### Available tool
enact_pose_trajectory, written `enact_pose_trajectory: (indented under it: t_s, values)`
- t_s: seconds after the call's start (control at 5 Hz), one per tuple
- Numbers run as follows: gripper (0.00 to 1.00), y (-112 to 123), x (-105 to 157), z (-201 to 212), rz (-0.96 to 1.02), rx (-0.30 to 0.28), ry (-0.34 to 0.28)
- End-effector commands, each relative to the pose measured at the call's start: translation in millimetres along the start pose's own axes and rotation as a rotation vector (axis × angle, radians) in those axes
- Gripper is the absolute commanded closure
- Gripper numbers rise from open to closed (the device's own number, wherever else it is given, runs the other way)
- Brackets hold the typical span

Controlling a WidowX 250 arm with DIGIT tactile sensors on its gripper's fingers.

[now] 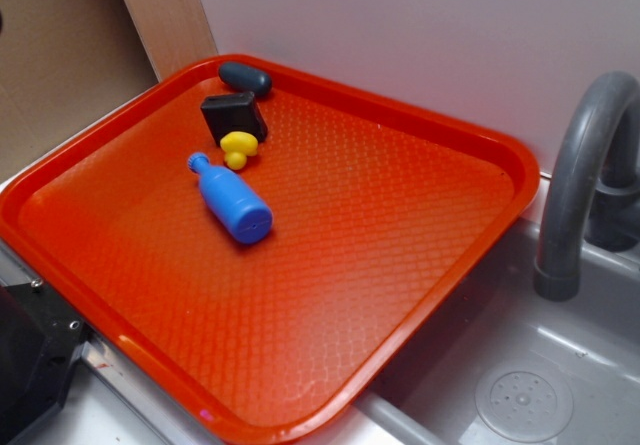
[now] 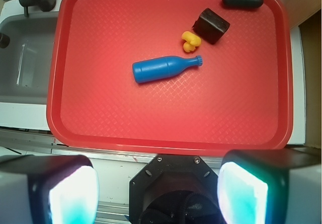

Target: Grab the black box.

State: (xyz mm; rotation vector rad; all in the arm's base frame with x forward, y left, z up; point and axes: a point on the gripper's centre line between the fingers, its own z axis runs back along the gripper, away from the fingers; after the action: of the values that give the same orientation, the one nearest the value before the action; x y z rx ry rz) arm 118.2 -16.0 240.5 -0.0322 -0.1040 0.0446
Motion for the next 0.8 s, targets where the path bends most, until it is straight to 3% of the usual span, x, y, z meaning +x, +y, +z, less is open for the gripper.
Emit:
enact_pose_trajectory:
  t_s: [0.0,0.2,0.6]
  values:
    - [0.00,0,0,0,0.000,0.000,0.000]
    - [0.00,21,47,-14,-0.056,0.058,-0.066]
    - [0.00,60,86,-37,-0.218,0.067,-0.088]
